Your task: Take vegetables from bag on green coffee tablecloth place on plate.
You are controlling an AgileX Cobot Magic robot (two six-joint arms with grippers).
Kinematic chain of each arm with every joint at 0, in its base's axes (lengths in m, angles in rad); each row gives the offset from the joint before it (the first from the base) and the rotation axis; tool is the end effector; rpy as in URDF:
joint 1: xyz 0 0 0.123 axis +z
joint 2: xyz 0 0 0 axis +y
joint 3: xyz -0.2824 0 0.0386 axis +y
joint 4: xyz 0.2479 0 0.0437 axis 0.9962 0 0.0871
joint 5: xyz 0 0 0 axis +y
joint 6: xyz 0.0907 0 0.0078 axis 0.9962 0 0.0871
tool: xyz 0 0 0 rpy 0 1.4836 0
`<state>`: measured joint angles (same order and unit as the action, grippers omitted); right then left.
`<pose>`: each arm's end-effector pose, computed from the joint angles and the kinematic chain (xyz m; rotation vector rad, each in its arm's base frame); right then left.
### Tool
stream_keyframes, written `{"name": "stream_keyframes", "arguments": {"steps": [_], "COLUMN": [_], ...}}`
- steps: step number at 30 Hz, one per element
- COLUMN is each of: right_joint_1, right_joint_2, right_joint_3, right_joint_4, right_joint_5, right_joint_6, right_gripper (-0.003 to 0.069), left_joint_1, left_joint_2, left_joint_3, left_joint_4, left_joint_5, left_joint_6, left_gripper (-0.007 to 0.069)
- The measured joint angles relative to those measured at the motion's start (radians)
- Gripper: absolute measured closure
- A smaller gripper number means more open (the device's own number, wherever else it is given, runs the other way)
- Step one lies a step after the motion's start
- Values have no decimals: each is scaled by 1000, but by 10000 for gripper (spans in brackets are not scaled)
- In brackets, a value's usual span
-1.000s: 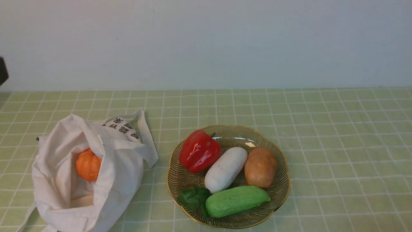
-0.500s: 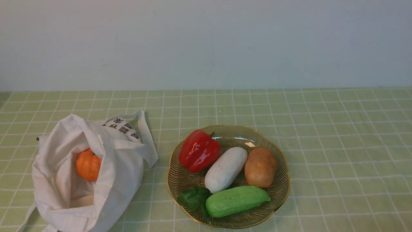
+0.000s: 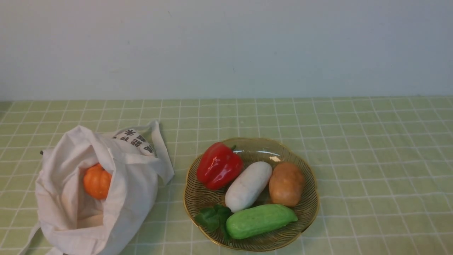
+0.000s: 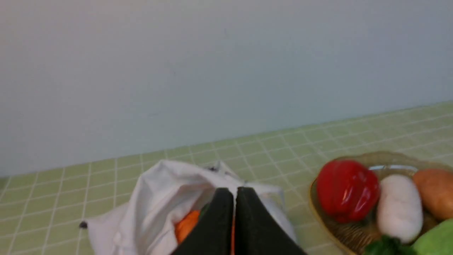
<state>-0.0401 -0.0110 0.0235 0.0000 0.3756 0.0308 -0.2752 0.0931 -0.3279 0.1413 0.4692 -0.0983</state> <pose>0.0525 -0.0021 0.1720 0.0663 1.8705 -0.0064 0.0432 -0.0062 0.2748 0.2121 1.7022 -0.1289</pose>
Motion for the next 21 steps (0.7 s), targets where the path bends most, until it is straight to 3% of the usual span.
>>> {"name": "stream_keyframes", "arguments": {"steps": [6, 10, 21], "right_joint_1": [0, 0, 0], "right_joint_2": [0, 0, 0], "right_joint_3": [0, 0, 0], "right_joint_4": [0, 0, 0], "right_joint_5": [0, 0, 0], "right_joint_6": [0, 0, 0], "right_gripper": [675, 675, 675], "left_joint_1": [132, 142, 144], "left_joint_2": [-99, -104, -104], "left_joint_3": [211, 331, 354], "left_joint_4": [-124, -141, -141], "left_joint_5": [-51, -58, -82], "left_joint_6": [141, 154, 154], "left_gripper": [629, 629, 629]}}
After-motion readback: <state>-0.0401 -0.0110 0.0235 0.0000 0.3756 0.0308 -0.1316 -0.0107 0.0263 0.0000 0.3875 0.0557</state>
